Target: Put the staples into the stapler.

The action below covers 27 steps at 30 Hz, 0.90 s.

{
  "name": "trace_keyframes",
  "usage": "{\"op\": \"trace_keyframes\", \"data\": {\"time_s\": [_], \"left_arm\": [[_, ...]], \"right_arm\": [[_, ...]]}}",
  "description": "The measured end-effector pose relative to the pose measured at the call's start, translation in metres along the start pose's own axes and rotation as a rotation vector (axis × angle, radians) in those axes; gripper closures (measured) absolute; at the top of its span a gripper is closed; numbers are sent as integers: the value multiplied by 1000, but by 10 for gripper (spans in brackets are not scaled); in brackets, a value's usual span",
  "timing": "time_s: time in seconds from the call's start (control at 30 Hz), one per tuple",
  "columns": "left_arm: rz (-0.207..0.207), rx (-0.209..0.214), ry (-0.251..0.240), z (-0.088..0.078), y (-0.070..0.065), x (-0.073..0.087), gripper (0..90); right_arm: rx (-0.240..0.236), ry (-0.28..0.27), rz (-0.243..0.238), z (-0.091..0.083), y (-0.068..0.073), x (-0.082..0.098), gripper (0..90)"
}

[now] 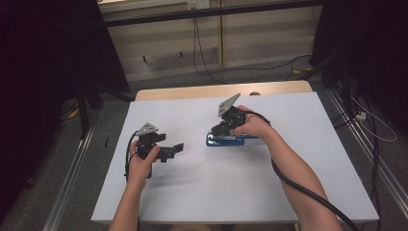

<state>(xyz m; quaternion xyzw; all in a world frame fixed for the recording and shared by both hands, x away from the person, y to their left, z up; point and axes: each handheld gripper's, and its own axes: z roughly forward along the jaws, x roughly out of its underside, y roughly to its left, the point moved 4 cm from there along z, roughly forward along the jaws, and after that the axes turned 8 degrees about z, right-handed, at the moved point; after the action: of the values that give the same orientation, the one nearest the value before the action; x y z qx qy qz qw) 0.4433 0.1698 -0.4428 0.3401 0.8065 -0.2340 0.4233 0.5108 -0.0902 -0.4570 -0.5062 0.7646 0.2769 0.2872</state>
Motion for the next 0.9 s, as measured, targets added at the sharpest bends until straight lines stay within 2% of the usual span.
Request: {"op": "trace_keyframes", "data": {"time_s": [0.2,0.33,0.5,0.63,0.7,0.8,0.9], "left_arm": [[-1,0,5,0,0,0,54],[-7,-1,2,0,0,0,54],[-4,0,1,0,0,0,54],[-5,1,-6,1,1,-1,54],[-4,4,-10,1,0,-1,54],[0,8,-9,3,-1,-1,54],[7,15,1,6,-3,-1,54]], "right_arm": [[1,-1,4,1,0,-1,790],[3,3,8,2,1,-1,701],[11,-6,10,0,2,-2,664],[33,-40,28,-9,4,-5,600],[37,-60,36,-15,7,-5,539],[79,-99,59,-28,12,-3,476],[113,-123,125,-40,17,3,392]]}}
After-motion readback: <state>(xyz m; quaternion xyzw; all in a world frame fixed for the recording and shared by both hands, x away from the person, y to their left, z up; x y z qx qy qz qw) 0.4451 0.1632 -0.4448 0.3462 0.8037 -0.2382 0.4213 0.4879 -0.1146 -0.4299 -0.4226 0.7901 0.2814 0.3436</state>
